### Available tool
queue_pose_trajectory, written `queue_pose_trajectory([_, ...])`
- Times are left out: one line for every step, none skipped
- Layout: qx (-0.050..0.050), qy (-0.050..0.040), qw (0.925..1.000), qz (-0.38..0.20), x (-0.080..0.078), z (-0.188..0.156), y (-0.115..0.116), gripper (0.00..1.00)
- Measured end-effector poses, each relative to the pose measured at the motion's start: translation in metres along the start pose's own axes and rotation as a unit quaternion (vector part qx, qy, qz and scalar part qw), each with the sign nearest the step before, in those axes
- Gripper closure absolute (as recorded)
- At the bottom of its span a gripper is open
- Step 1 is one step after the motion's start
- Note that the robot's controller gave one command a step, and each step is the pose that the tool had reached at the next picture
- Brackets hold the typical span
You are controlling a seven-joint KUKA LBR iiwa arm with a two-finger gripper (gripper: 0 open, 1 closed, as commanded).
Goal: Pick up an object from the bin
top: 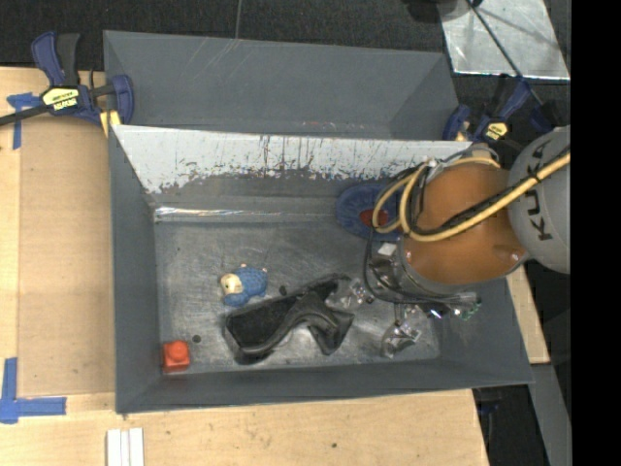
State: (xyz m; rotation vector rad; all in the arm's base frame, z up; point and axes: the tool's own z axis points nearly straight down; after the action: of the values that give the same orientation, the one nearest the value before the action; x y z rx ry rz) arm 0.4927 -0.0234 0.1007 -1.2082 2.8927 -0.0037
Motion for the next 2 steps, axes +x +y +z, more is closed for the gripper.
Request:
queue_pose_trajectory([-0.001, 0.0006, 0.9896, -0.144, -0.041, -0.006, 0.012, 0.0])
queue_pose_trajectory([-0.001, 0.0042, 0.9983, -0.058, -0.063, 0.028, 0.013, 0.0])
